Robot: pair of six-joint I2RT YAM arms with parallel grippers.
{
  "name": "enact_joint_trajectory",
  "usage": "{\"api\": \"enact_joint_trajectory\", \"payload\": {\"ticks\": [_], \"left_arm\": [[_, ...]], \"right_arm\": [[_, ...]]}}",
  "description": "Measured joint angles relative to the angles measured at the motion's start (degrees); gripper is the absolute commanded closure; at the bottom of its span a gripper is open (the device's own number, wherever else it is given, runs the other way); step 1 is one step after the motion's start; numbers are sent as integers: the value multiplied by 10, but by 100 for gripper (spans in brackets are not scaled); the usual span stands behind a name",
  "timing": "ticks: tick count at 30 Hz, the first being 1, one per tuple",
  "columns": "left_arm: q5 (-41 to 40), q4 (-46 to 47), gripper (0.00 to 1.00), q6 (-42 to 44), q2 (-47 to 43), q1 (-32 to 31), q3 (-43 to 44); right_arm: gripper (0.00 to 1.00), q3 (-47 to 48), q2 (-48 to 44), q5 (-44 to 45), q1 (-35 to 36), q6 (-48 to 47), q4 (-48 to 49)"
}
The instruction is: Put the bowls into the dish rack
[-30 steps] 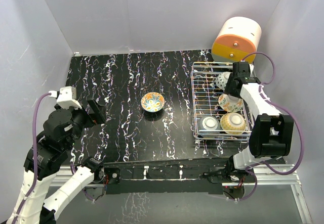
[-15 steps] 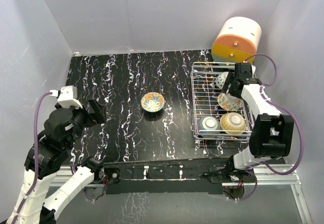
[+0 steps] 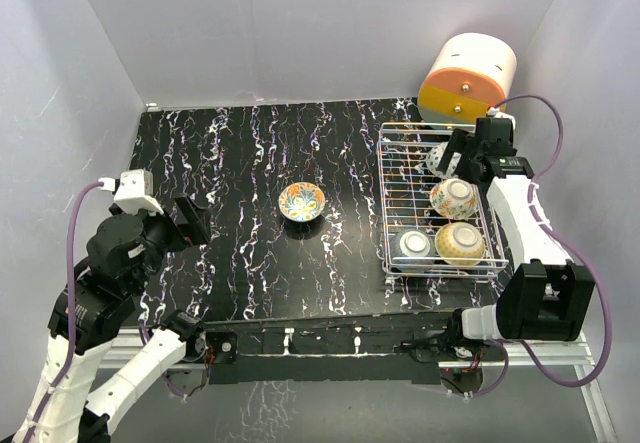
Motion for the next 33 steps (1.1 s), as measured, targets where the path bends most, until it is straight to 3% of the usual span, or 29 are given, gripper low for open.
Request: {"api": "enact_joint_trajectory", "payload": {"ticks": [4,12,15,27,33], "left_arm": [[3,7,3,0,0,0,-2],[5,16,3,-3,12,0,-7],[-5,12,3,-5,10,0,-4],[-90,-32,3,-16,-29,0,59],[-103,-54,3,-16,-29,0,70]], "right_arm": [[1,38,-8,2,37,2,-11],[1,132,47,34,312,15,-19],[1,146,80,23,381,9,-1],[3,240,318,-26,549,-59,52],[5,277,397,5,567,-78,45]]}}
